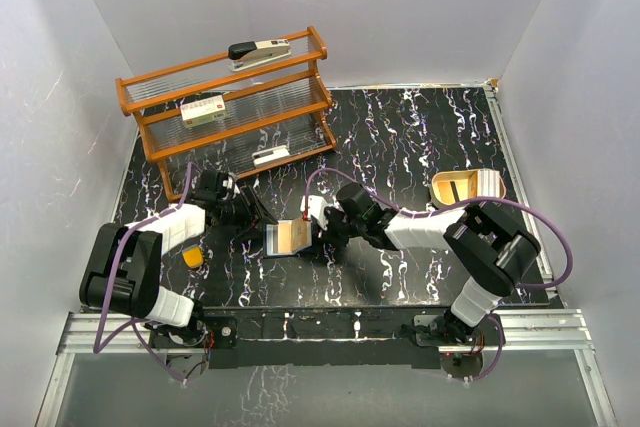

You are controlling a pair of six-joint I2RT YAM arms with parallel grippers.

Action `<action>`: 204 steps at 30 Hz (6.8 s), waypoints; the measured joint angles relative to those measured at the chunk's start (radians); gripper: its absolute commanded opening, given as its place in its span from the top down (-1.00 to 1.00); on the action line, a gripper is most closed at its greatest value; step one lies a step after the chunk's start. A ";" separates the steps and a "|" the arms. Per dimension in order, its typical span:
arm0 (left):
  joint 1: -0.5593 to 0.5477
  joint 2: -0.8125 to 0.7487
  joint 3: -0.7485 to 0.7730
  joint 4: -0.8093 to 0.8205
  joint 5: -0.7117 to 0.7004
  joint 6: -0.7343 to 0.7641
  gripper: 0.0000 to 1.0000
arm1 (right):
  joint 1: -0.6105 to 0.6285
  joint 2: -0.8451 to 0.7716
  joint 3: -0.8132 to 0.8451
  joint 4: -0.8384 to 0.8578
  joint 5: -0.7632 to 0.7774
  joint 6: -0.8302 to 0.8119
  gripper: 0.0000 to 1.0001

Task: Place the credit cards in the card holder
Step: Close the card holder at the center of the board.

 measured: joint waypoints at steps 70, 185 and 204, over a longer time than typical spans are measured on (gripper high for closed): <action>-0.199 0.108 0.009 0.154 0.064 -0.099 0.57 | -0.013 -0.073 -0.234 0.392 -0.023 0.113 0.26; -0.267 0.139 0.006 0.282 0.036 -0.155 0.62 | -0.023 -0.081 -0.058 -0.007 0.238 1.270 0.63; -0.267 0.139 0.006 0.282 0.037 -0.158 0.63 | -0.013 -0.049 0.022 -0.124 0.243 1.197 0.84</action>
